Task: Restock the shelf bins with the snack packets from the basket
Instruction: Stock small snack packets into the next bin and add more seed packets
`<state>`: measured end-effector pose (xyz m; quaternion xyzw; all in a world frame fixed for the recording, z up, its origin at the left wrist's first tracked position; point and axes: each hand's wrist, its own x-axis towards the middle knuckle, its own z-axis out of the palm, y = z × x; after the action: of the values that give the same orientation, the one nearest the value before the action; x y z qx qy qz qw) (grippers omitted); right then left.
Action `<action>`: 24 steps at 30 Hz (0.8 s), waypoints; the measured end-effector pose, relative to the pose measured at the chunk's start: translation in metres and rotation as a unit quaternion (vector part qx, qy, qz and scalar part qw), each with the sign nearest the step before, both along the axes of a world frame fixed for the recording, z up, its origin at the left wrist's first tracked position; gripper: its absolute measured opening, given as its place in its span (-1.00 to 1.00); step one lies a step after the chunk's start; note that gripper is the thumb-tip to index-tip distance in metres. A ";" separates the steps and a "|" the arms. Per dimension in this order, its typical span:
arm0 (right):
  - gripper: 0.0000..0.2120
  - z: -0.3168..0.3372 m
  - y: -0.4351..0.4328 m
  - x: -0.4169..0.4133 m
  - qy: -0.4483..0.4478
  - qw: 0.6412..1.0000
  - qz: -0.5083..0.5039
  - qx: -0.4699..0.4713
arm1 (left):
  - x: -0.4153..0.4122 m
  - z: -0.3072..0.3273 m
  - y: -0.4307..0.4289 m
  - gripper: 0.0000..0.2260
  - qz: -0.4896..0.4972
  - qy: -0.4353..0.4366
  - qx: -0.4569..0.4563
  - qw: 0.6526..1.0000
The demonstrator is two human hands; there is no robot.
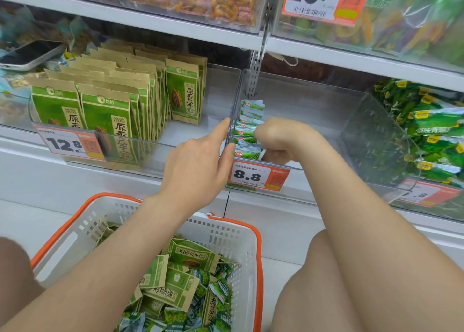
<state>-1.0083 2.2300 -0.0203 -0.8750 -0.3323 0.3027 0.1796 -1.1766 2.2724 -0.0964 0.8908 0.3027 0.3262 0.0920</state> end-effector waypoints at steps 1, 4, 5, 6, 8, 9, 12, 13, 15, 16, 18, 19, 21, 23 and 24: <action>-0.68 -0.004 0.000 -0.001 0.014 1.000 0.007 0.004 | 0.000 0.000 -0.001 -0.53 0.003 0.002 0.003 1.000; -0.76 -0.007 -0.007 -0.004 0.074 0.997 -0.002 0.036 | 0.001 -0.002 -0.001 -0.52 -0.005 0.006 -0.001 1.000; -0.76 -0.008 -0.009 -0.004 0.082 0.996 -0.005 0.046 | 0.001 -0.002 -0.001 -0.52 -0.016 0.007 -0.008 1.000; -0.75 -0.007 -0.013 -0.003 0.083 0.995 -0.004 0.049 | 0.000 -0.002 0.000 -0.52 -0.031 0.007 -0.017 0.999; -0.77 -0.006 -0.022 0.000 0.036 0.997 -0.004 0.065 | -0.002 -0.002 0.000 -0.54 -0.064 -0.007 -0.040 0.997; -0.80 -0.008 -0.026 0.004 0.003 0.996 -0.008 0.086 | -0.003 -0.002 -0.001 -0.57 -0.074 -0.024 -0.047 0.996; -0.81 -0.014 -0.034 0.009 -0.008 0.993 -0.013 0.117 | -0.007 -0.002 -0.009 -0.70 -0.066 -0.082 -0.020 0.994; -0.83 -0.016 -0.034 0.009 -0.003 0.993 -0.003 0.117 | -0.007 -0.002 -0.012 -0.73 -0.061 -0.087 -0.005 0.994; -0.87 -0.016 -0.036 0.007 -0.007 0.994 0.020 0.110 | -0.005 -0.001 -0.017 -0.74 -0.059 -0.094 0.001 0.994; -0.86 -0.014 -0.036 0.006 -0.010 0.994 0.023 0.103 | -0.005 0.000 -0.018 -0.74 -0.060 -0.098 -0.003 0.993; -0.81 -0.010 -0.036 0.006 -0.006 0.995 0.038 0.090 | -0.005 0.001 -0.018 -0.74 -0.059 -0.105 -0.010 0.993; -0.81 -0.009 -0.036 0.006 -0.003 0.995 0.044 0.085 | -0.005 0.001 -0.018 -0.73 -0.060 -0.106 -0.010 0.993; -0.87 -0.007 -0.039 0.006 -0.019 0.995 0.053 0.083 | -0.005 -0.001 -0.017 -0.72 -0.062 -0.099 -0.001 0.993; -0.80 -0.008 -0.046 0.004 -0.093 0.990 0.054 0.090 | -0.005 -0.004 -0.016 -0.71 -0.063 -0.081 0.011 0.995; -0.76 -0.008 -0.050 0.000 -0.141 0.985 0.054 0.087 | -0.006 -0.005 -0.015 -0.71 -0.064 -0.075 0.014 0.995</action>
<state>-1.0078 2.1795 -0.0284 -0.8706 -0.4265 0.1553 0.1897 -1.1823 2.2574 -0.1018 0.8824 0.2327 0.3900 0.1227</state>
